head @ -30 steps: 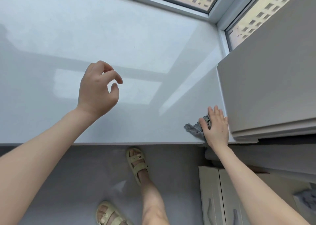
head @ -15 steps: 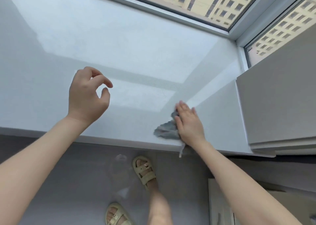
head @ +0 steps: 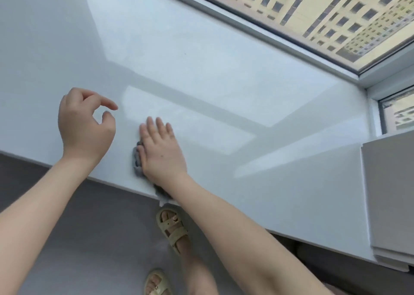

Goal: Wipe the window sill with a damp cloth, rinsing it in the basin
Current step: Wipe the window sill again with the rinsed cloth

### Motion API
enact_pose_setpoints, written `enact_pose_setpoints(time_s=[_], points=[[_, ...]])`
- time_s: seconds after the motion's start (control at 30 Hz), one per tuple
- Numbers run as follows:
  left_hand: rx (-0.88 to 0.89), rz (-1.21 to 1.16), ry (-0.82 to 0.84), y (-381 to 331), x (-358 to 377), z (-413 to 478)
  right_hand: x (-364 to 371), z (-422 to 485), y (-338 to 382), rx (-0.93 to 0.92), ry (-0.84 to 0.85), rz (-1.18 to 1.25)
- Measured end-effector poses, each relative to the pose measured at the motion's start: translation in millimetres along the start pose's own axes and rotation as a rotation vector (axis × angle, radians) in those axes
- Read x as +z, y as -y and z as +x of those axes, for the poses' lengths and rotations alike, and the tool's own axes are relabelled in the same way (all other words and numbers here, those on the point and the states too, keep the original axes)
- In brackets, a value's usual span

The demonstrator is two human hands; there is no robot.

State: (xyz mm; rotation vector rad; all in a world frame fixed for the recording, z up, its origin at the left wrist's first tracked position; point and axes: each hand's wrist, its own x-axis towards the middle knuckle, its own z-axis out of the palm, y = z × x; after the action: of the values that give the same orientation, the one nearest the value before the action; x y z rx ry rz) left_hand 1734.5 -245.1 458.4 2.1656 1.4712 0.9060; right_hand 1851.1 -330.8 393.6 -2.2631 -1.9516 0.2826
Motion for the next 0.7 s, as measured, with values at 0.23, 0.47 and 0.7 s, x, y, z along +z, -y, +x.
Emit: enact_pose_setpoints(time_s=[0.23, 0.47, 0.7], points=[[-0.16, 0.011, -0.071, 25.8, -37.4, 43.4, -24.6, -37.9, -90.2, -0.103, 0.043, 0.046], [-0.329, 0.026, -0.209, 84.1, -86.6, 67.4, -24.8, -3.0, -94.8, 0.527, -0.062, 0.059], [-0.482, 0.0, -0.36, 144.1, -128.9, 54.3, 20.1, 54.6, 109.9, -0.302, -0.011, 0.065]])
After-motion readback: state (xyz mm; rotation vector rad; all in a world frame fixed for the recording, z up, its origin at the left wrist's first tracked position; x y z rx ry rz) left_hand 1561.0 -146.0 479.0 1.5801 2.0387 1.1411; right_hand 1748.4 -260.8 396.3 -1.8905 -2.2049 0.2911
